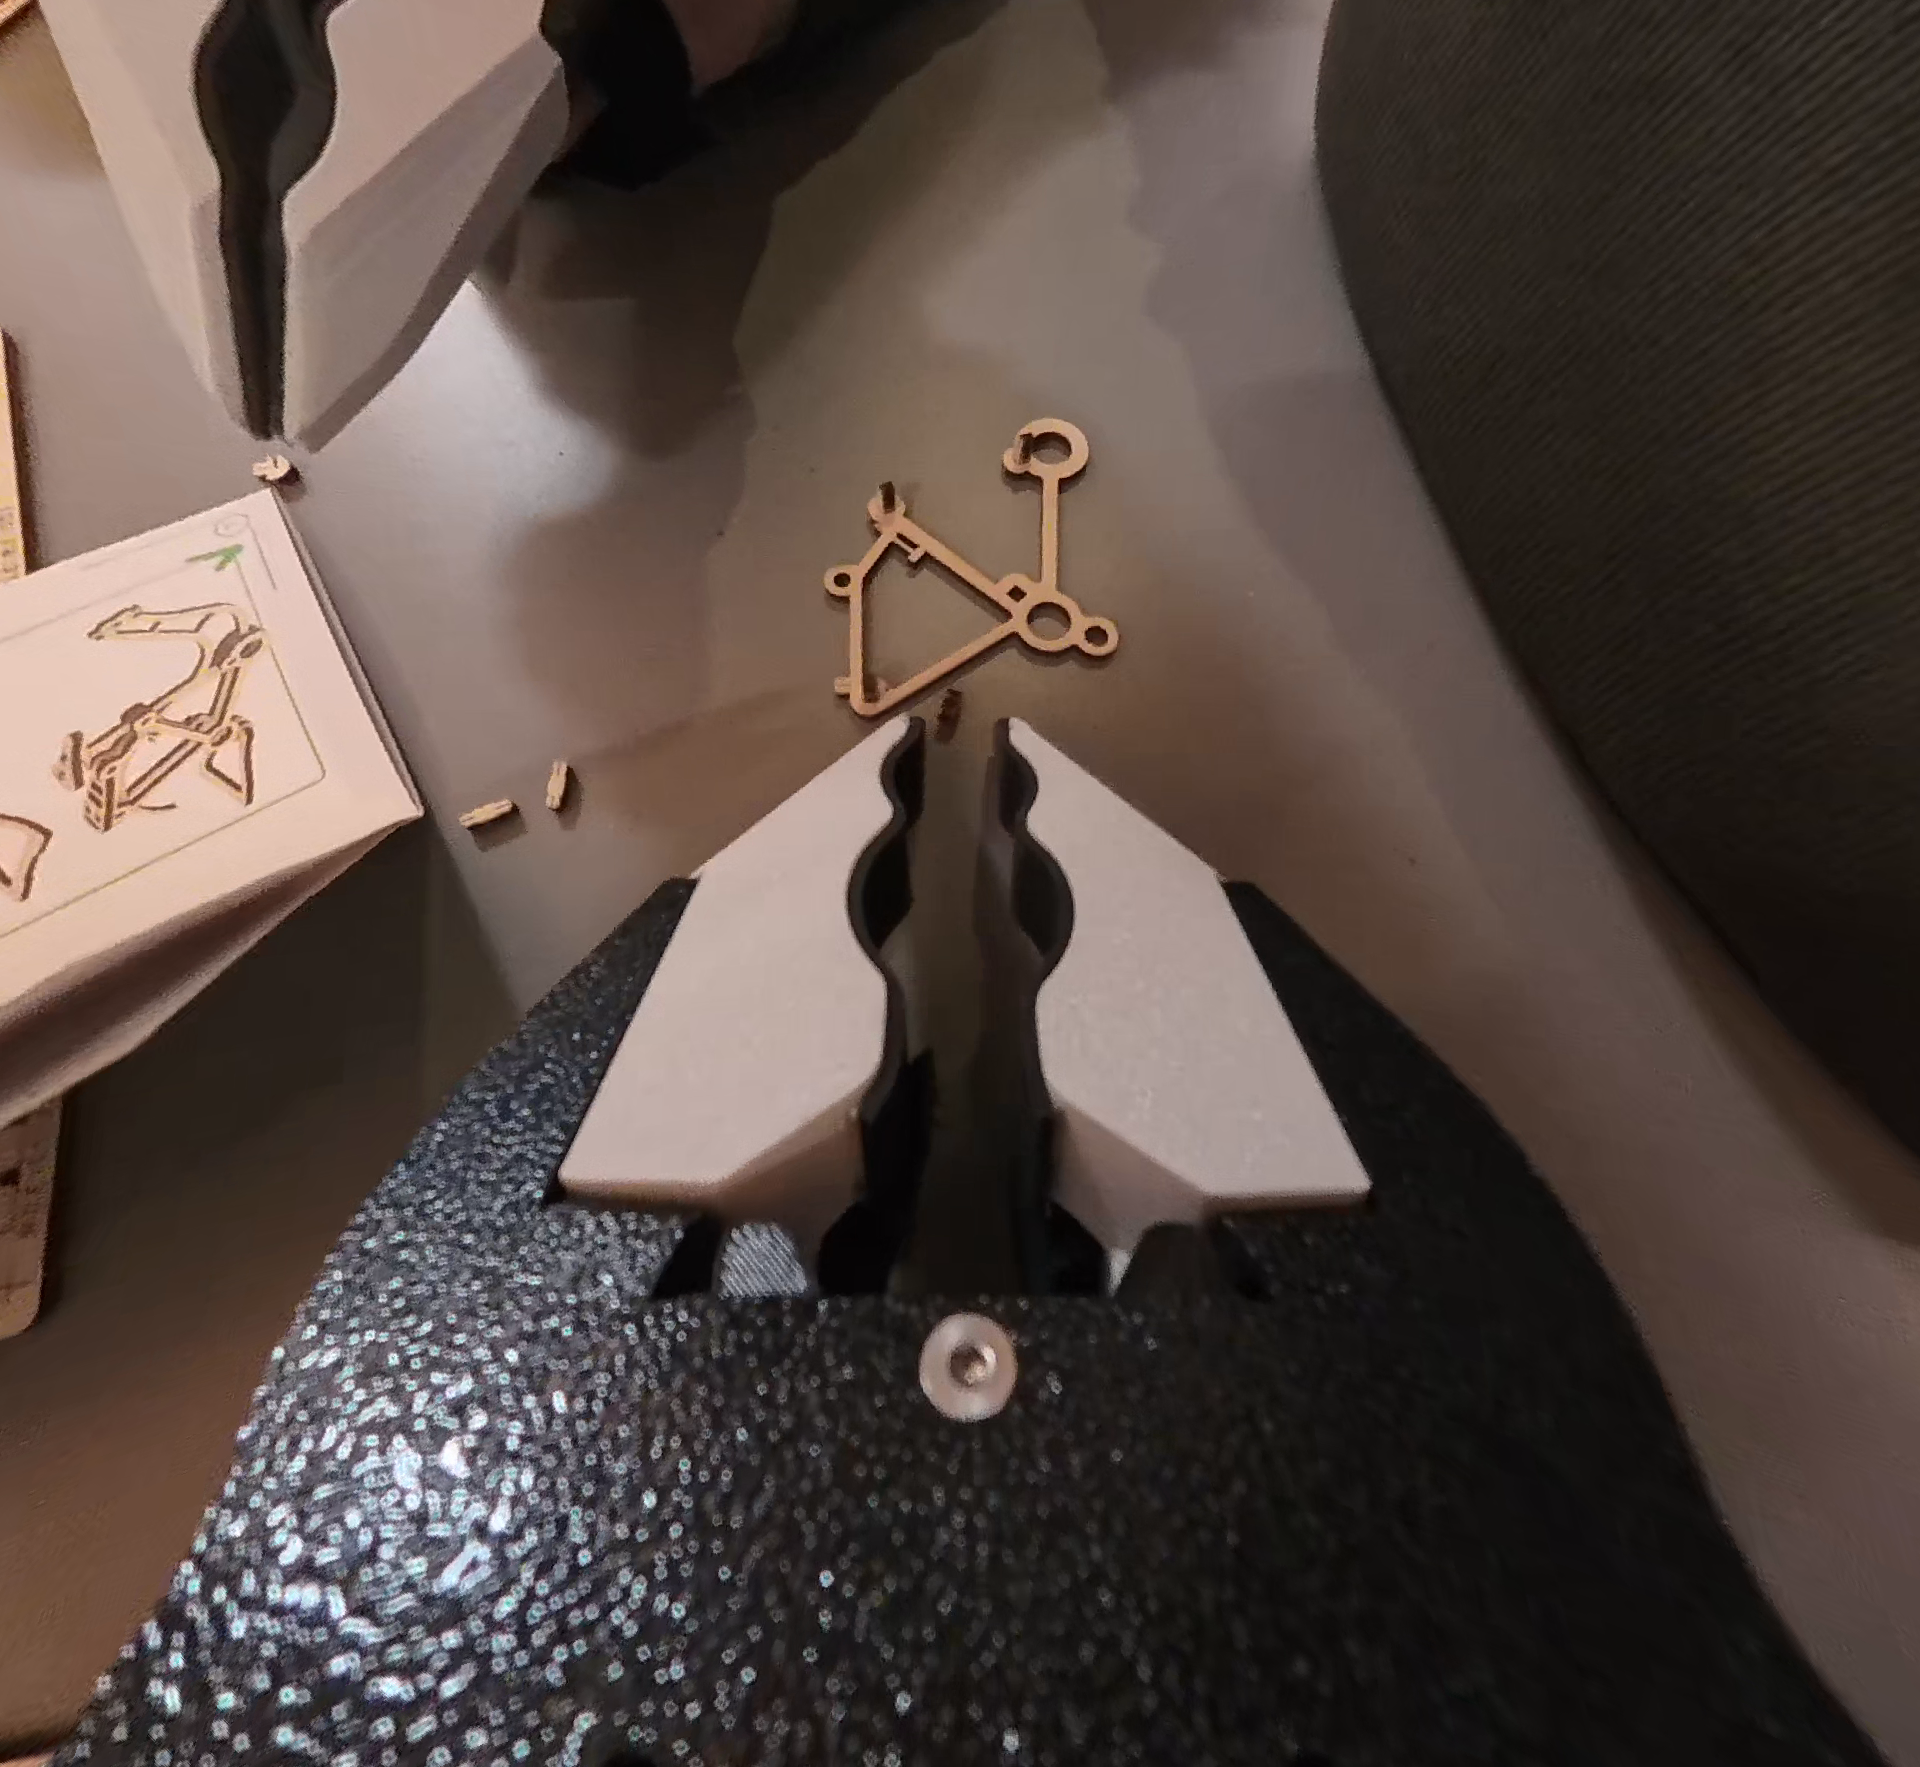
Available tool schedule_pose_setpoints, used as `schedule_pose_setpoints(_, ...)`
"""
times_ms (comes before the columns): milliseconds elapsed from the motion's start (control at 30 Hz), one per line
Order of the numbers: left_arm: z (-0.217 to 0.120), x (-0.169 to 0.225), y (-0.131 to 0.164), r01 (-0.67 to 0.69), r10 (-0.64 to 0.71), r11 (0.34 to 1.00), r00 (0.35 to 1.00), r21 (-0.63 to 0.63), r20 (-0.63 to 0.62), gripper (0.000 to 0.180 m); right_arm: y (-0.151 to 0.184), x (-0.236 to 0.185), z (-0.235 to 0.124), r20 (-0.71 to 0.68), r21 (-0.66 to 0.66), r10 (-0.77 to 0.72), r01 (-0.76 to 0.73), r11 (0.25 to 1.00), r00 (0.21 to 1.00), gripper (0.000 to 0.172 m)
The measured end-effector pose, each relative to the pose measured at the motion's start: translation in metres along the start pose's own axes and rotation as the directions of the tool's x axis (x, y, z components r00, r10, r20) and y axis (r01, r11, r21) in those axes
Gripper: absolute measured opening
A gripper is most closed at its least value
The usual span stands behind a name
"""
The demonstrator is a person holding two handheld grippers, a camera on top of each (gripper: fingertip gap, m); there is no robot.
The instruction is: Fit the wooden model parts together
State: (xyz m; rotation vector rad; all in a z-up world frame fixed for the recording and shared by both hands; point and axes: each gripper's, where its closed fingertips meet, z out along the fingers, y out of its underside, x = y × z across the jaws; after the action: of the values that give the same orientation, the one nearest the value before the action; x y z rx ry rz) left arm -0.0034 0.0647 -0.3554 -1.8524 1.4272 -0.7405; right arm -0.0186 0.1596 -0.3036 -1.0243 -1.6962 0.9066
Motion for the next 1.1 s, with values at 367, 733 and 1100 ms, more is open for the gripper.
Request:
schedule_pose_setpoints(367, 0.005, 0.0, -0.002, -0.021, 0.022, 1.0, 1.0, -0.005, 0.014, 0.001, 0.001, -0.001, 0.001, 0.002, -0.006, -0.006, 0.006, 1.0, 1.0, 0.0)
schedule_pose_setpoints(733, 0.0, -0.002, -0.011, -0.13, 0.123, 0.99, 0.986, 0.054, 0.116, 0.001, 0.01, 0.021, -0.001, -0.164, -0.06, -0.119, 0.111, 0.992, 0.979, 0.0)
schedule_pose_setpoints(1100, -0.008, -0.059, -0.045, -0.105, 0.008, 0.974, 0.9, 0.201, 0.435, 0.001, 0.018, 0.055, -0.011, -0.347, -0.11, -0.083, 0.047, 0.993, 0.934, 0.0)
